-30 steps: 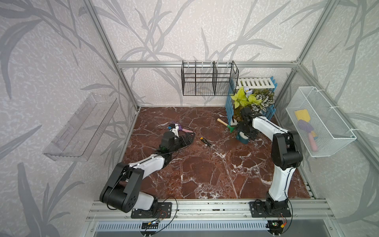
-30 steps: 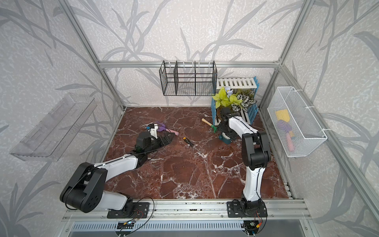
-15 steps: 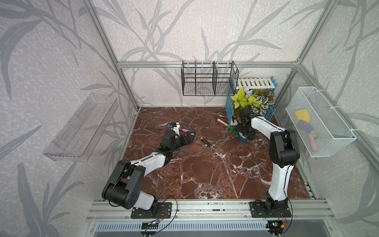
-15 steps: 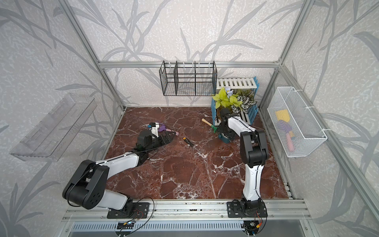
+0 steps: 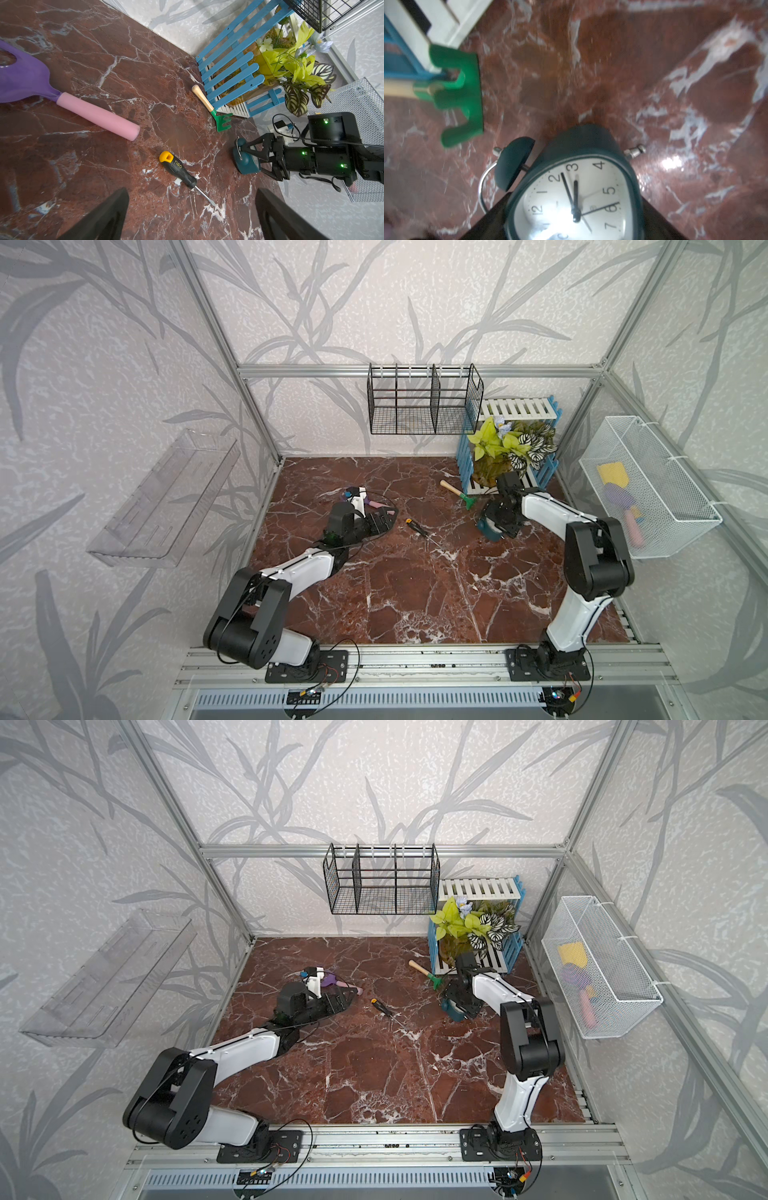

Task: Remove the battery from the alarm
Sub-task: Move the alarm to the center of the board.

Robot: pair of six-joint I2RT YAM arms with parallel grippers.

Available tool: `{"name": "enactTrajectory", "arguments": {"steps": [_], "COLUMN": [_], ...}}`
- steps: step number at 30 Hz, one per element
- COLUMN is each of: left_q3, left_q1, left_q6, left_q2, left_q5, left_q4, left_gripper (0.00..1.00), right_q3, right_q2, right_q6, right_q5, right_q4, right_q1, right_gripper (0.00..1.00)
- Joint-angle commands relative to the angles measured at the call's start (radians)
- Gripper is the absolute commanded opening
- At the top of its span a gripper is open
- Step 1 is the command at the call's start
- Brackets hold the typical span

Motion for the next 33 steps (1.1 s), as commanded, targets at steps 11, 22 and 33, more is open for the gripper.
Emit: {"name": "enactTrajectory", "arguments": {"steps": [11,22,33], "left_q3": [-0.083,-0.002,0.079], "left_q1": [-0.005,-0.096,-0.127], "left_q6": [-0.030,-0.135,-0.196], "left_q2": [-0.001,0.236,0.349], "left_q5": [0.242,0.406,0.463], "left_q4": [0.079,0.136,0.157], "left_gripper": [1.00,0.88,0.58], "right_q3": [-0.244,-0.167,-0.129], "right_q2": [-0.232,-0.150,-0.120], "right_q6": [-0.021,-0.119,-0.171], "right_q5": [-0.234,-0.316,-0.278], "right_q4": [0.188,0.243,0.225], "right_q1": [0.217,0.327,0.381], "right_gripper": [0.78,0.78,0.78]}}
